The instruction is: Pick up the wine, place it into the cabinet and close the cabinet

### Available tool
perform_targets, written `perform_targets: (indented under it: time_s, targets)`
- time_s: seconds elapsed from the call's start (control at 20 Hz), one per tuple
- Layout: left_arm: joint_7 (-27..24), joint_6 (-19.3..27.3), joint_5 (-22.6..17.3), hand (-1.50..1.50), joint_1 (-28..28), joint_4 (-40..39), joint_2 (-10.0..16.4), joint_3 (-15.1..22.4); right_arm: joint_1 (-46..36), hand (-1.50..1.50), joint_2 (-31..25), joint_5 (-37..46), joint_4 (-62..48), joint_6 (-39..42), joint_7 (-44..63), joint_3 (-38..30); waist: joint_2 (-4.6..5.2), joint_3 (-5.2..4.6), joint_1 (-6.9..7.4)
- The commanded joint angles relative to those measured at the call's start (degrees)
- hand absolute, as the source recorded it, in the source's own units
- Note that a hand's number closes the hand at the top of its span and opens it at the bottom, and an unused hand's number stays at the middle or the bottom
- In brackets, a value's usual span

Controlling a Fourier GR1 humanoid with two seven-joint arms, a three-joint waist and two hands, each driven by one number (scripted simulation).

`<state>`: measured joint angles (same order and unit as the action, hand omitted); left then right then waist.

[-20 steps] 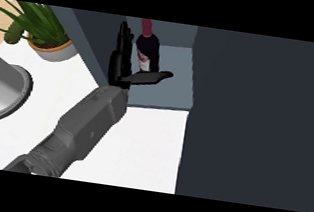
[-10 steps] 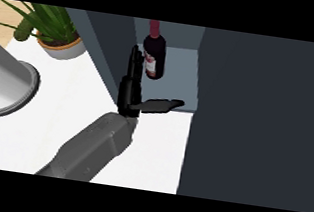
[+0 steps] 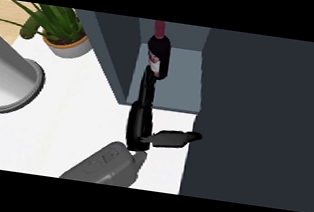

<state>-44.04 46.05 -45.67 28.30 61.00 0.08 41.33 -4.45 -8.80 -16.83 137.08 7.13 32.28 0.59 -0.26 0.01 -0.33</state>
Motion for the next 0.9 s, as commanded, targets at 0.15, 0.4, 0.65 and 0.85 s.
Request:
perform_targets:
  time_s: [0.15, 0.4, 0.65, 0.85]
  targets:
    - [1.2, 4.1, 5.3, -1.5, -11.9, 16.8, 3.2, 5.5, 4.7, -1.5, 0.2, -1.9, 8.3, 0.4, 1.1, -0.8, -0.09, 0.01, 0.45]
    - [3.5, 11.3, 8.8, -1.5, -16.0, 25.4, 5.1, 7.2, 5.7, -1.5, -2.1, -6.9, 4.4, 4.3, -2.6, -6.6, -0.03, 0.07, 0.34]
    - [5.1, 14.3, 13.1, -1.5, -21.4, 32.2, 6.1, 10.4, 4.7, -1.5, -1.5, -8.0, 5.4, 3.5, -0.6, -6.8, 0.03, 0.04, 0.22]
    - [5.3, 11.6, 14.9, -1.5, -27.1, 40.2, 10.0, 12.2, 4.5, -1.5, 0.9, -3.0, 5.3, 2.7, 0.2, -0.9, 0.08, 0.01, 0.35]
